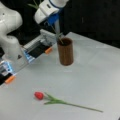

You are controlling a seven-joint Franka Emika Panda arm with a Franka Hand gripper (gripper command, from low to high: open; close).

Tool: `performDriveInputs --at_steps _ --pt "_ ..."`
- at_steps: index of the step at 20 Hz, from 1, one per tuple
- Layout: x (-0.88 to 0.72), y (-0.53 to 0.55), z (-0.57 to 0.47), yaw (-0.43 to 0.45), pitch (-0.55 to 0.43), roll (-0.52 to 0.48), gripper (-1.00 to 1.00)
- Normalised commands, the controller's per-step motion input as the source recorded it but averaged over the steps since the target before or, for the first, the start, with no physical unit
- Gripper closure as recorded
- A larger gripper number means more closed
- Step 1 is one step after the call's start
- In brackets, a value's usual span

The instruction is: Flower insertion into a vase

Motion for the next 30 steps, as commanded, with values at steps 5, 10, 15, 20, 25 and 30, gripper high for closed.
performDriveInputs --at_steps 5,10,15,20,25,30 --pt "0.35 0.05 -0.08 -0.073 0.007 -0.201 1.00" --pt "0.39 0.02 -0.14 -0.070 -0.031 -0.164 1.00" --pt "0.40 -0.02 -0.18 -0.073 0.011 -0.142 1.00" --pt "0.31 -0.04 -0.09 -0.063 0.055 -0.134 1.00" --pt "0.31 -0.06 -0.02 -0.033 0.029 -0.128 1.00" --pt "0.39 -0.09 -0.03 0.004 0.044 -0.134 1.00"
